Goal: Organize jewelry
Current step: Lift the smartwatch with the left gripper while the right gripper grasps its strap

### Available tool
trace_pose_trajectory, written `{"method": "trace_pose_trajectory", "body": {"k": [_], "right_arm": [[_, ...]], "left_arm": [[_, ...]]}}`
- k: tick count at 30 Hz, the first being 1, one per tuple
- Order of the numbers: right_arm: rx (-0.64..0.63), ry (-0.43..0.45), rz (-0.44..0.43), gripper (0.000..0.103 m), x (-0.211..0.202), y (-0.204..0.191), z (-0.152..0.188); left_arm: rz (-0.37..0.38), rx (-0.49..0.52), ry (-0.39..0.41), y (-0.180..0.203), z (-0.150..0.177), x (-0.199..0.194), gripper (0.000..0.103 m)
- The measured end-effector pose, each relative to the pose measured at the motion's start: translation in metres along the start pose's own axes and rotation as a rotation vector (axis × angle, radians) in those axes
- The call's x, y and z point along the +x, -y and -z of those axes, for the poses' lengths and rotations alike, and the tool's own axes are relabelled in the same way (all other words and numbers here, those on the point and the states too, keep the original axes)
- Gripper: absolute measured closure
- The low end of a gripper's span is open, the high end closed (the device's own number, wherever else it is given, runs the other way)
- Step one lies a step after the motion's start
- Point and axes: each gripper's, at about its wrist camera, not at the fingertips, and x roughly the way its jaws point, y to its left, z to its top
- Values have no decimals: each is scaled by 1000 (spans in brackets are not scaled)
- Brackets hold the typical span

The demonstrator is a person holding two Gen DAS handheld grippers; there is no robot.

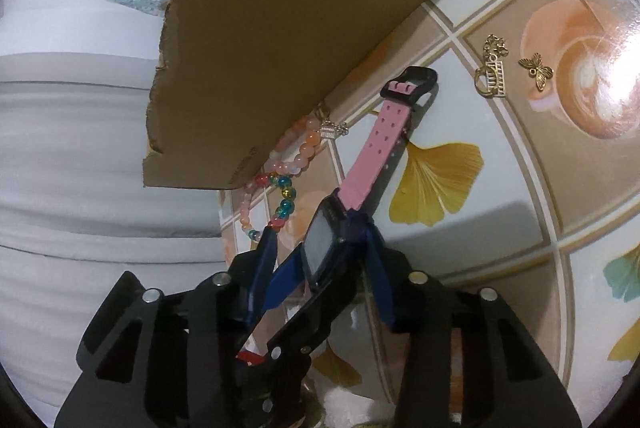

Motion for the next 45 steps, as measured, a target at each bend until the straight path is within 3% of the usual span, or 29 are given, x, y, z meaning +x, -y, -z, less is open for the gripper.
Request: {"method": "trace_pose_trajectory", "body": {"k": [2, 7, 11, 14, 16, 22, 30, 35, 45], "right_arm": [[7, 3, 11, 81, -1, 5, -1], [4, 11, -4, 82, -4, 12, -2], [-23, 18, -2, 82, -2, 9, -3], [-47, 22, 3, 83, -2, 6, -1], [-72, 28, 13, 83, -3, 3, -1], [-122, 28, 21, 84, -1, -5, 0], [-213, 65, 16, 85, -15, -32, 12], [-333, 123, 47, 87, -30, -68, 28], [-525, 220, 57, 87, -52, -123, 22]], "left_arm": [[-7, 10, -8, -2, 1, -3, 63], [-12, 48, -40, 7, -3, 0, 55], [-88, 113, -54, 21, -3, 4, 53], [-168, 167, -58, 30, -2, 9, 55], [-220, 191, -55, 35, -2, 12, 63], [-235, 196, -47, 40, -1, 11, 65], [-279, 232, 4, 52, 5, -13, 66], [-286, 266, 59, 67, 1, -42, 74], [-314, 271, 178, 72, -32, -77, 75]]}}
